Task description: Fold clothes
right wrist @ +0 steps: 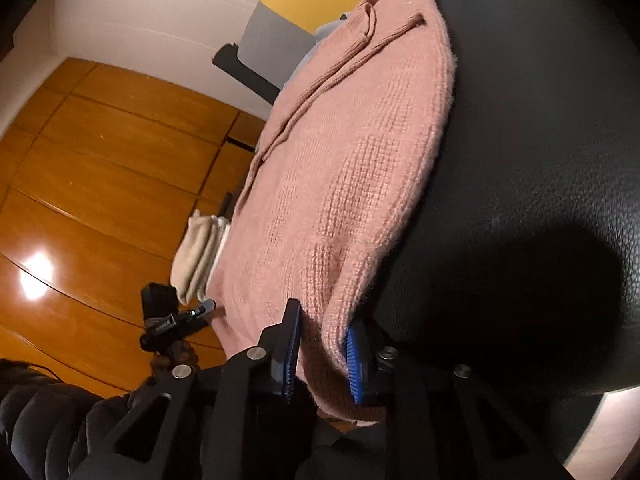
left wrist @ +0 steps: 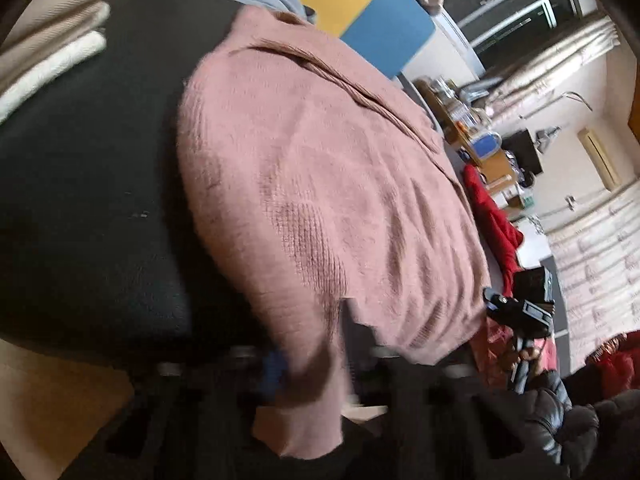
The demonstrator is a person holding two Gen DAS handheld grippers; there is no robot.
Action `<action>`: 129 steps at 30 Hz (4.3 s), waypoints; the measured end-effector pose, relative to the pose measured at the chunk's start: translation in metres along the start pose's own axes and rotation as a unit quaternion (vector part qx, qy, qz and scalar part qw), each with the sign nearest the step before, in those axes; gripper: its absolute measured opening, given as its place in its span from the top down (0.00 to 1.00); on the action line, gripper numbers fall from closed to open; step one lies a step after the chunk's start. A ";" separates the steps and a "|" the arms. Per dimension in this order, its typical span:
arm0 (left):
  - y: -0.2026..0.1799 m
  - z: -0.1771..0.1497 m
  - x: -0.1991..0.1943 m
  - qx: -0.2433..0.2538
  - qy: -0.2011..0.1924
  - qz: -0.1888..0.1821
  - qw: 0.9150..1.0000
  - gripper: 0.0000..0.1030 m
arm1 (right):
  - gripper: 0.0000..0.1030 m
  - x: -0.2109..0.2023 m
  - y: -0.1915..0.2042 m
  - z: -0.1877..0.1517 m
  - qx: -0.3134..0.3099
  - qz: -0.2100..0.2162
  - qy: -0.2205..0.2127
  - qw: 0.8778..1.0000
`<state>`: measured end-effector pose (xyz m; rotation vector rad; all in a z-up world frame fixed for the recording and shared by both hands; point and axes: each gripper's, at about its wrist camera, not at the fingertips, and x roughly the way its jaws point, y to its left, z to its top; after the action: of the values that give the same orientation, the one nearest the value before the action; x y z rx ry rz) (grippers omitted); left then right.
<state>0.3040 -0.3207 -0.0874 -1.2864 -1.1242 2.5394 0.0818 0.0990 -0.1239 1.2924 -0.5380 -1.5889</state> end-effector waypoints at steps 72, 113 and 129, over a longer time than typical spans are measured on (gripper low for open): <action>0.063 0.203 0.110 -0.077 -0.021 -0.080 0.994 0.94 | 0.74 0.049 -0.011 0.155 0.058 0.061 -0.097 0.992; 0.101 0.245 0.124 -0.173 -0.123 -0.135 0.968 0.99 | 0.23 0.092 -0.007 0.246 0.071 0.055 -0.196 0.976; 0.033 0.144 0.035 -0.023 -0.103 0.009 0.994 0.70 | 0.33 0.056 0.040 0.208 -0.109 -0.127 -0.089 0.982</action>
<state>0.1855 -0.4141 -0.0773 -1.0658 -1.2187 2.7255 -0.0896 -0.0155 -0.0481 1.0930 -0.3046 -1.9300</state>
